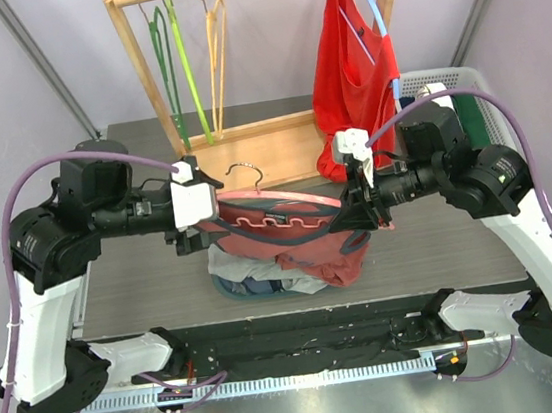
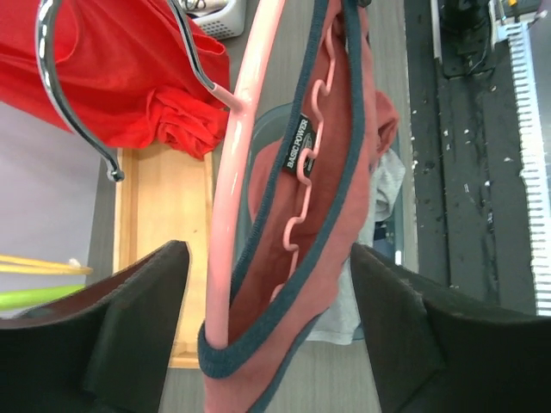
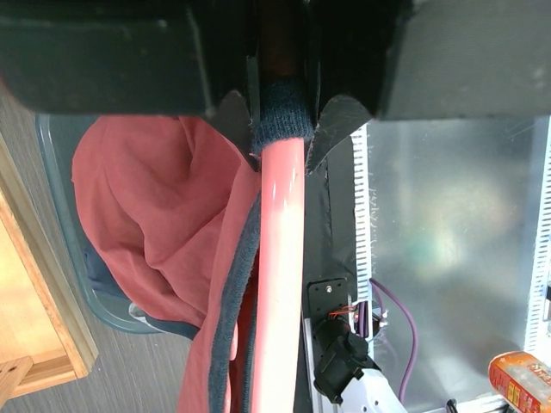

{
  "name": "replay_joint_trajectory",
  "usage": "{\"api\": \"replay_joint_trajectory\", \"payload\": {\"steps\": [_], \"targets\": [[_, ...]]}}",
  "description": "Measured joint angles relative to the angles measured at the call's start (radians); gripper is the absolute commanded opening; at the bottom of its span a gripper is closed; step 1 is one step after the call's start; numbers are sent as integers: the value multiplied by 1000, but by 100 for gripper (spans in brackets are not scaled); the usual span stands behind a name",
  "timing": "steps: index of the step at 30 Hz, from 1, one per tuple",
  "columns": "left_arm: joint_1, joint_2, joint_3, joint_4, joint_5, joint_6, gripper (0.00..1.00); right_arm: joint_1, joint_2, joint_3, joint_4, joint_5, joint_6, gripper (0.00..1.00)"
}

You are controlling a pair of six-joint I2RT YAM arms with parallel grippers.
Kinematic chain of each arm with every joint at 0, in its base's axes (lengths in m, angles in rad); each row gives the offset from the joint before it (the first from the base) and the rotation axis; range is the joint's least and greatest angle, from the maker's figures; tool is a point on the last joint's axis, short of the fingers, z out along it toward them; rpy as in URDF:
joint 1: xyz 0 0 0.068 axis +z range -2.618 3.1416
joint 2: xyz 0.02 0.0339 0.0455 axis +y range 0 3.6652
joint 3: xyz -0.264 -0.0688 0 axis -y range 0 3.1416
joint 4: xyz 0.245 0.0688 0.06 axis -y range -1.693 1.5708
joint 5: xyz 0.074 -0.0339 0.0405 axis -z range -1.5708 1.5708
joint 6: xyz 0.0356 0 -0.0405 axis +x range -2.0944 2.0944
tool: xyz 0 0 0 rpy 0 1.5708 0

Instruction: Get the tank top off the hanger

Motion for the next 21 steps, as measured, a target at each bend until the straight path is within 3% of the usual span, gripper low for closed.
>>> {"api": "replay_joint_trajectory", "payload": {"steps": [3,4,11,16,19,21], "targets": [[0,-11,0,-3,8,10,26,4,0,0,-3,0,-6,2],[2,-13,0,-3,10,16,25,7,0,0,-10,0,-11,1],[2,-32,-43,-7,-3,18,31,50,26,3,-26,17,-31,1],[2,-32,-48,-12,-1,-6,48,95,67,21,-16,47,-45,2],[2,-32,-48,-13,2,-28,46,111,80,34,-16,60,-49,2],[2,-31,-48,-13,7,-35,38,117,81,41,-16,66,-49,2]]}}
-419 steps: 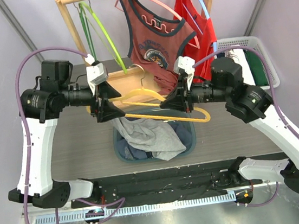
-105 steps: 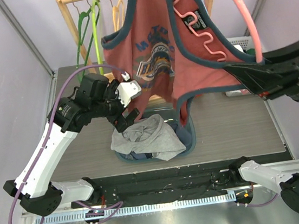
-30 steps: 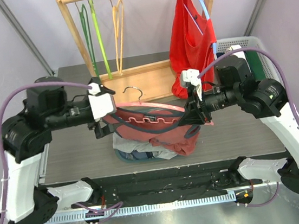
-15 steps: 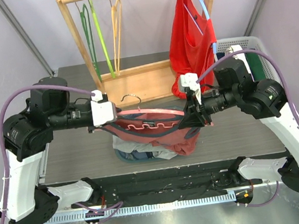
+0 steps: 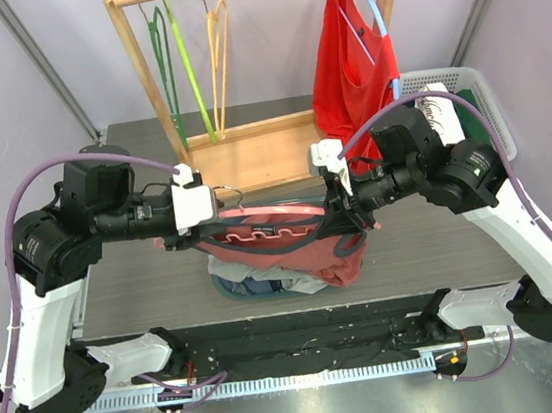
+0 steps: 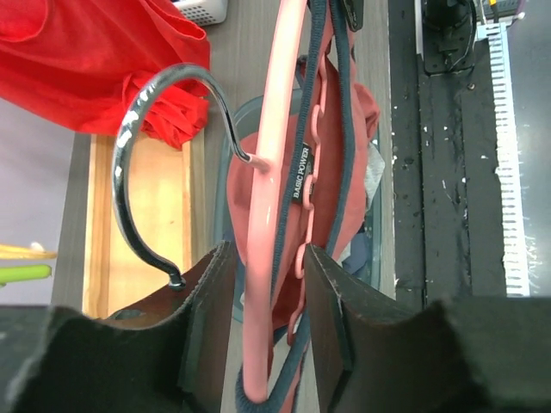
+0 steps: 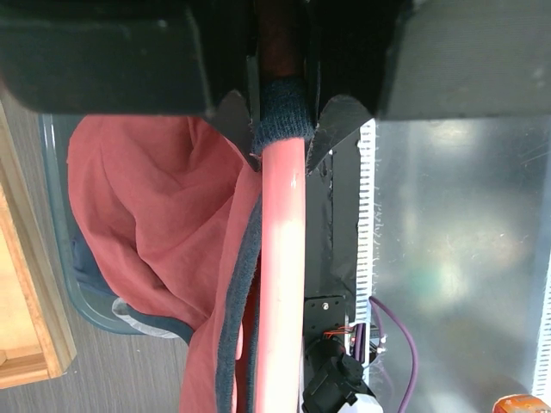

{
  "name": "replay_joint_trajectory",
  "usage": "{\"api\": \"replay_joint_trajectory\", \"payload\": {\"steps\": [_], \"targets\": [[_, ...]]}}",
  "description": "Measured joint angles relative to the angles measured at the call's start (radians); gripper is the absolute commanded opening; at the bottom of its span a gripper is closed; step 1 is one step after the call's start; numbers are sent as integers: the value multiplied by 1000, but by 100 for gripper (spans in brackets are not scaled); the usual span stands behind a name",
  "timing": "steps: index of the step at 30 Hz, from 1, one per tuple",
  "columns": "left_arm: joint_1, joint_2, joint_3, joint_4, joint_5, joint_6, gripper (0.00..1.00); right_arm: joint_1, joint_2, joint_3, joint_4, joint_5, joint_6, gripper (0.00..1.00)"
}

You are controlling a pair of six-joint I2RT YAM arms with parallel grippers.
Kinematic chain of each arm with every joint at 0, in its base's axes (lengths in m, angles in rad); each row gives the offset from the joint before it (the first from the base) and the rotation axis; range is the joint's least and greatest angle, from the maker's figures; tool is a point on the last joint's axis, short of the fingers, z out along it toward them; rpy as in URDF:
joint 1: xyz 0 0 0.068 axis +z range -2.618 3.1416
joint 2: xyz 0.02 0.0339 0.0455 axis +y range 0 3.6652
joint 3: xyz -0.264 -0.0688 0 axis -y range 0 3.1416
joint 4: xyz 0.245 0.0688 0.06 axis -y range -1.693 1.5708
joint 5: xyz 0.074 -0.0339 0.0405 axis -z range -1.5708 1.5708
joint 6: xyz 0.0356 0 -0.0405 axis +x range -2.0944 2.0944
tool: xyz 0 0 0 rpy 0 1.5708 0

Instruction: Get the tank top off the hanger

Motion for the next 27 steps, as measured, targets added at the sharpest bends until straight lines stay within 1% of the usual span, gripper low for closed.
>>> {"api": "replay_joint_trajectory", "payload": {"steps": [4,5,9,10,11,12,13,14,16,17,19,20,21,22,23,24,25,27], "targets": [[0,5,0,0,10,-6,29,3,-5,5,11,11,0,1],[0,6,0,2,10,-5,24,3,-8,5,13,13,0,2],[0,8,1,13,11,-5,18,5,-35,-26,41,31,3,2],[0,8,1,14,12,-4,16,6,-43,-40,55,38,5,2],[0,8,1,14,12,-4,5,8,-52,-54,69,46,8,2],[0,8,1,13,11,-4,0,8,-56,-63,79,53,9,3],[0,8,1,11,9,-2,0,8,-62,-74,94,64,12,4],[0,8,2,10,5,-6,0,8,-64,-80,106,69,14,7],[0,11,13,5,-18,-13,0,8,-70,-103,142,86,24,8],[0,13,19,3,-24,-15,0,8,-74,-115,164,94,28,14],[0,21,40,3,-51,-23,0,8,-82,-138,210,116,37,33],[0,23,47,4,-58,-24,0,9,-88,-149,235,130,43,51],[0,26,55,3,-69,-29,0,9,-95,-159,266,151,56,57],[0,26,59,4,-79,-37,0,9,-101,-167,301,174,69,61],[0,27,61,6,-90,-46,0,9,-108,-172,339,200,74,70],[0,28,63,10,-98,-51,0,8,-114,-176,372,224,80,75],[0,29,64,13,-107,-55,0,8,-119,-176,394,242,87,85],[0,30,64,21,-137,-59,0,8,-136,-178,451,301,93,90]]}}
